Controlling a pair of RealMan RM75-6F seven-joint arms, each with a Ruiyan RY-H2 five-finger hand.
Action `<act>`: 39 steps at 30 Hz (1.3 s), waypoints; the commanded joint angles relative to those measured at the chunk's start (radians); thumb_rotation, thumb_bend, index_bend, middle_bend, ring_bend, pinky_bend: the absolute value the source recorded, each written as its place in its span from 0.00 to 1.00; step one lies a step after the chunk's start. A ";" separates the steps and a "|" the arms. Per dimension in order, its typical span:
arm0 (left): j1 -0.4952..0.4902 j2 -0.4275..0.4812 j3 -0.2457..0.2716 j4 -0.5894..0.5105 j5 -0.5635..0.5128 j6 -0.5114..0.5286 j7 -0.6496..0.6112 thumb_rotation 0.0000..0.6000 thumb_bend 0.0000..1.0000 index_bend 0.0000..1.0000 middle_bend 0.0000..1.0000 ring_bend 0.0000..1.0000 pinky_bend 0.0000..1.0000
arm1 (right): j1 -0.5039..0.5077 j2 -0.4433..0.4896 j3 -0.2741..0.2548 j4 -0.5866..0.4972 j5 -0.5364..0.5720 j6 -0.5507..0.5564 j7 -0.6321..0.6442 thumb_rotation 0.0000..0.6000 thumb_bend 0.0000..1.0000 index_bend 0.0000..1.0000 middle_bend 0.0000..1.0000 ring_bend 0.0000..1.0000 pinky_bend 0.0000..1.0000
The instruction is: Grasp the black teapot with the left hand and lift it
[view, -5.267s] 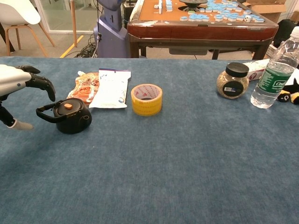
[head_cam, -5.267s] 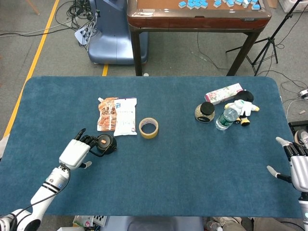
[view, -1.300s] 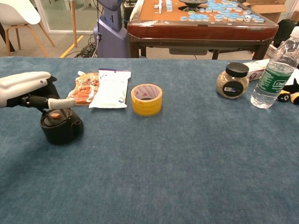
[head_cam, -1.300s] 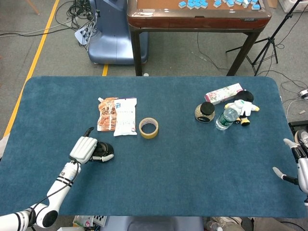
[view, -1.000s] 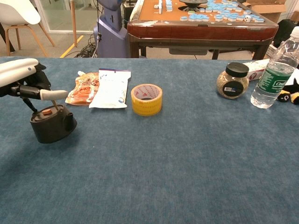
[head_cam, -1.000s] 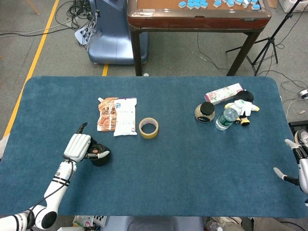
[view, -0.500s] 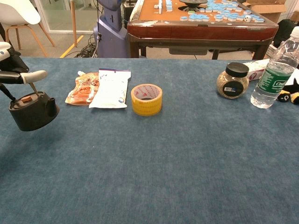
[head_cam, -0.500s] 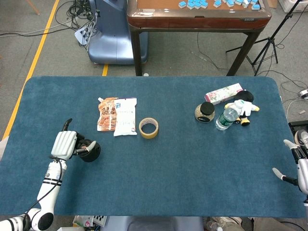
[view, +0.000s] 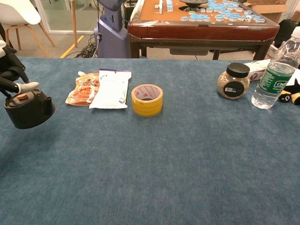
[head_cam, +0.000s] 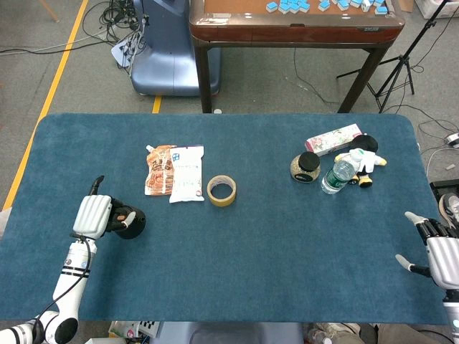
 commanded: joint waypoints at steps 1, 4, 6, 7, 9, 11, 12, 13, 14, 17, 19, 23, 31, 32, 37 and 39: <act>0.003 -0.003 0.000 0.001 0.003 0.006 0.004 0.86 0.28 1.00 1.00 0.93 0.03 | 0.012 0.004 -0.015 -0.006 -0.018 -0.019 -0.017 1.00 0.13 0.18 0.27 0.22 0.31; 0.003 -0.005 0.000 0.005 0.007 0.010 0.013 0.87 0.28 1.00 1.00 0.93 0.03 | 0.017 0.000 -0.020 -0.008 -0.026 -0.024 -0.034 1.00 0.13 0.18 0.27 0.22 0.31; 0.004 -0.005 0.000 0.005 0.006 0.009 0.012 0.86 0.28 1.00 1.00 0.93 0.03 | 0.019 -0.003 -0.023 -0.009 -0.027 -0.027 -0.036 1.00 0.13 0.18 0.27 0.22 0.31; 0.004 -0.005 -0.001 0.005 0.006 0.009 0.010 0.86 0.28 1.00 1.00 0.93 0.03 | 0.019 -0.004 -0.024 -0.009 -0.027 -0.027 -0.035 1.00 0.13 0.18 0.27 0.22 0.31; 0.005 -0.005 -0.002 0.006 0.006 0.008 0.010 0.87 0.28 1.00 1.00 0.93 0.03 | 0.018 -0.006 -0.024 -0.009 -0.024 -0.028 -0.035 1.00 0.13 0.18 0.27 0.22 0.31; 0.005 -0.004 -0.003 0.007 0.007 0.008 0.012 0.87 0.28 1.00 1.00 0.93 0.06 | 0.018 -0.006 -0.023 -0.009 -0.023 -0.025 -0.033 1.00 0.13 0.18 0.27 0.22 0.31; 0.005 -0.004 -0.002 0.007 0.005 0.006 0.013 0.87 0.28 1.00 1.00 0.93 0.10 | 0.017 -0.006 -0.023 -0.009 -0.023 -0.023 -0.033 1.00 0.13 0.18 0.27 0.22 0.31; 0.005 -0.003 -0.003 0.006 0.004 0.004 0.013 0.87 0.28 1.00 1.00 0.94 0.14 | 0.017 -0.006 -0.023 -0.010 -0.023 -0.022 -0.032 1.00 0.13 0.18 0.27 0.22 0.31; 0.004 -0.002 -0.003 0.006 0.003 0.002 0.014 0.88 0.28 1.00 1.00 0.94 0.19 | 0.017 -0.005 -0.023 -0.010 -0.022 -0.020 -0.031 1.00 0.13 0.18 0.27 0.22 0.31; 0.004 -0.003 -0.003 0.008 0.005 0.001 0.013 0.90 0.28 1.00 1.00 0.94 0.34 | 0.016 -0.004 -0.023 -0.012 -0.022 -0.017 -0.027 1.00 0.13 0.18 0.27 0.22 0.31; 0.004 -0.003 -0.002 0.010 0.005 -0.001 0.015 0.90 0.28 1.00 1.00 0.94 0.39 | 0.015 -0.003 -0.024 -0.013 -0.024 -0.014 -0.026 1.00 0.13 0.18 0.27 0.22 0.31; 0.004 -0.003 0.001 0.016 0.007 -0.001 0.031 0.92 0.28 1.00 1.00 0.94 0.43 | 0.014 -0.001 -0.025 -0.016 -0.026 -0.008 -0.021 1.00 0.13 0.18 0.27 0.22 0.31; 0.008 0.000 0.005 0.014 0.002 -0.006 0.041 0.98 0.28 1.00 1.00 0.94 0.46 | 0.012 0.001 -0.025 -0.020 -0.027 0.000 -0.020 1.00 0.13 0.18 0.27 0.22 0.31; 0.009 0.000 0.005 0.015 0.002 -0.005 0.040 0.98 0.28 1.00 1.00 0.94 0.46 | 0.012 0.001 -0.025 -0.020 -0.026 0.000 -0.021 1.00 0.13 0.18 0.27 0.22 0.31; 0.010 0.003 0.003 0.010 -0.001 -0.008 0.037 0.97 0.28 1.00 1.00 0.94 0.47 | 0.012 0.002 -0.025 -0.022 -0.026 0.001 -0.021 1.00 0.13 0.18 0.27 0.22 0.31; 0.010 0.004 0.002 0.009 -0.001 -0.009 0.034 0.96 0.28 1.00 1.00 0.94 0.47 | 0.013 0.003 -0.024 -0.023 -0.025 0.000 -0.022 1.00 0.13 0.18 0.27 0.22 0.31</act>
